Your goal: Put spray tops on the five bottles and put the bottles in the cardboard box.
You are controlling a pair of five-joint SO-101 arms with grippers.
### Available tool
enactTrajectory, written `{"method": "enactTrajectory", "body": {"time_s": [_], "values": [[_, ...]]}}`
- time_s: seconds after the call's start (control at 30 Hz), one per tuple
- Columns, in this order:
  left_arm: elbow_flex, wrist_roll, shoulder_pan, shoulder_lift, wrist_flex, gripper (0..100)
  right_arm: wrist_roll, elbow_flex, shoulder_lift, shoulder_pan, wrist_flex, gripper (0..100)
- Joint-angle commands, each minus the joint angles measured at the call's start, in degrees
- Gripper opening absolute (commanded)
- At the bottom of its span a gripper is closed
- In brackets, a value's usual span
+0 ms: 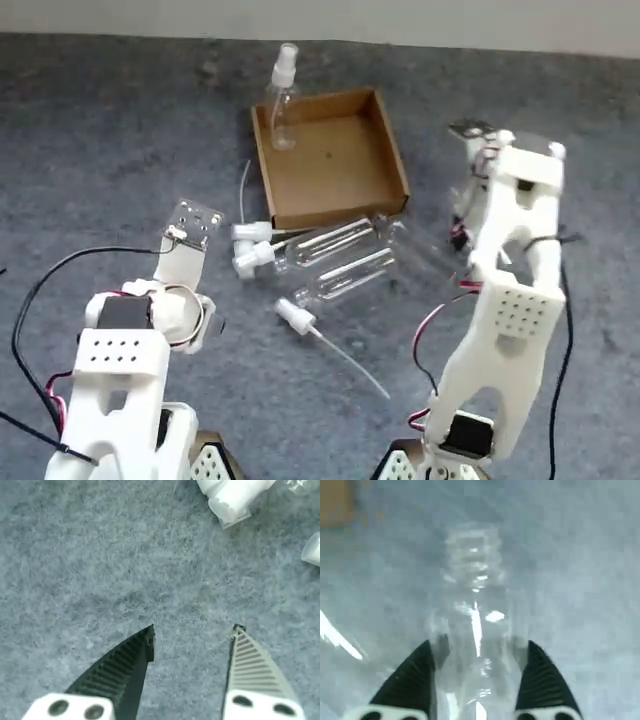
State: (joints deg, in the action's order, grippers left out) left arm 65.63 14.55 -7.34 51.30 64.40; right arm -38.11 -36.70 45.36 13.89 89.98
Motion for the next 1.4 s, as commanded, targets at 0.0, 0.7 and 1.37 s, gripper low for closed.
{"method": "enactTrajectory", "body": {"time_s": [0.0, 0.7, 1.37], "values": [[-0.1, -0.6, 1.1, 1.5, -1.2, 19, -0.9, -5.4, -2.0, 6.0, 6.0, 0.4], [0.0, -0.6, 1.1, 1.3, -1.5, 19, -10.4, 46.3, -36.8, 19.6, -10.6, 0.5], [0.0, -0.5, 1.1, 1.1, -1.4, 19, 3.2, 65.5, -48.9, 11.0, -24.7, 24.0]]}}
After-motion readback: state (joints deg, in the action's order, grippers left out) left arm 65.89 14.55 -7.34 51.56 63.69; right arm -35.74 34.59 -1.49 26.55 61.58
